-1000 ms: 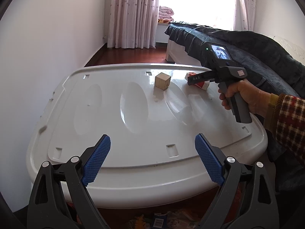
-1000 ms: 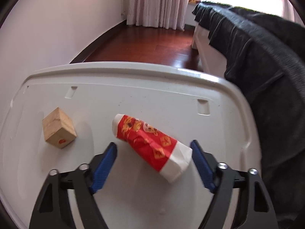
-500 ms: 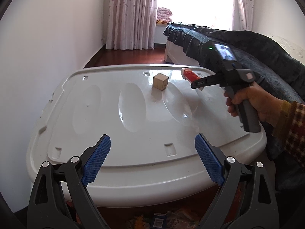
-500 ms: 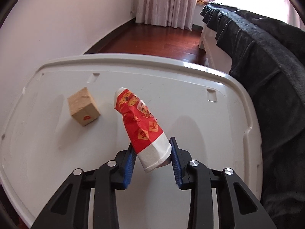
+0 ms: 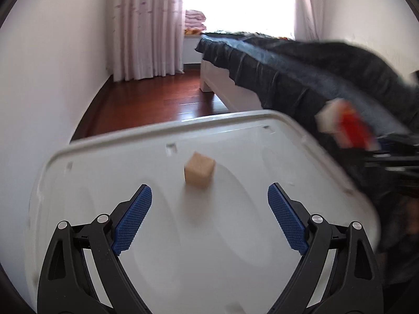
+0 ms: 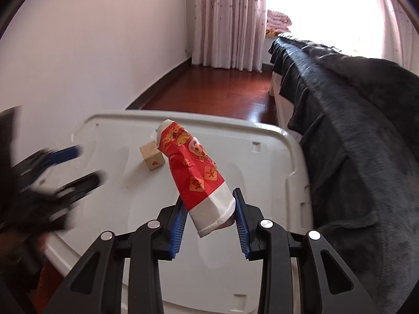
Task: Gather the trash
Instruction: 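Grasp the wooden block with the left tool while right holds the tube, then move both tools over the orange bin and open both to drop items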
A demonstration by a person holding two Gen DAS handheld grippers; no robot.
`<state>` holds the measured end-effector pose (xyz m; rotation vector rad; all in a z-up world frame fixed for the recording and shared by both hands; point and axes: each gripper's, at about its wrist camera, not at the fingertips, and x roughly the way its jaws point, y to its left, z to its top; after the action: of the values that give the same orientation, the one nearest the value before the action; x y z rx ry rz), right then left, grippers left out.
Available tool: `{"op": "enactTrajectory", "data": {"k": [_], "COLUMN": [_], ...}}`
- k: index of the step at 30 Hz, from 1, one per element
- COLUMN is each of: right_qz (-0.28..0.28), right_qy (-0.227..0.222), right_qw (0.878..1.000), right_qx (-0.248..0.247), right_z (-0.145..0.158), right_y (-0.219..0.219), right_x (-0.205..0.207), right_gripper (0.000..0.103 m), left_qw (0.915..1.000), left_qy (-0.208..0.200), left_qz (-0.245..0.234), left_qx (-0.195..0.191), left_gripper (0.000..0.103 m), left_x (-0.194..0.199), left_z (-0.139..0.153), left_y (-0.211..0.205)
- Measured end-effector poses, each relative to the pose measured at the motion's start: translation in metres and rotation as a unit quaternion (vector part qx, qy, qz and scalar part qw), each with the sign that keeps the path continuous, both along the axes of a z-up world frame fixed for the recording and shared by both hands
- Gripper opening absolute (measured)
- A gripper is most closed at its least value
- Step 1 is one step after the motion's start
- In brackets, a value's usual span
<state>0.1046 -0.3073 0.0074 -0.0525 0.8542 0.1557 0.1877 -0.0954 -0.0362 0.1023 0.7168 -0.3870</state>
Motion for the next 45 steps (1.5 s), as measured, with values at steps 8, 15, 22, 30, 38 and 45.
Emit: {"op": "enactTrajectory", "data": {"k": [8, 15, 22, 30, 38, 45], "right_qz": [0.013, 0.023, 0.023, 0.023, 0.039, 0.059], "right_qy": [-0.005, -0.001, 0.003, -0.001, -0.014, 0.017], "right_qw": [1.000, 1.000, 1.000, 1.000, 0.999, 0.997], "right_qx": [0.011, 0.016, 0.011, 0.009, 0.024, 0.054], "right_z": [0.001, -0.001, -0.007, -0.003, 0.018, -0.003], "right_y": [-0.002, 0.001, 0.005, 0.011, 0.043, 0.091], "right_x": [-0.002, -0.002, -0.001, -0.007, -0.050, -0.124], "right_gripper": [0.034, 0.034, 0.034, 0.034, 0.035, 0.035], "left_qw": [0.9973, 0.9919, 0.9955, 0.9967, 0.9935, 0.9889], "left_qy": [0.049, 0.086, 0.085, 0.067, 0.054, 0.071], "left_qz": [-0.019, -0.055, -0.015, 0.029, 0.091, 0.124], "left_qx": [0.051, 0.075, 0.038, 0.036, 0.040, 0.040], "left_gripper": [0.081, 0.050, 0.039, 0.037, 0.037, 0.037], "left_x": [0.078, 0.097, 0.084, 0.042, -0.047, -0.140], "left_z": [-0.045, -0.071, -0.070, -0.040, -0.009, -0.011], "left_y": [-0.024, -0.037, -0.024, -0.005, 0.037, 0.071]}}
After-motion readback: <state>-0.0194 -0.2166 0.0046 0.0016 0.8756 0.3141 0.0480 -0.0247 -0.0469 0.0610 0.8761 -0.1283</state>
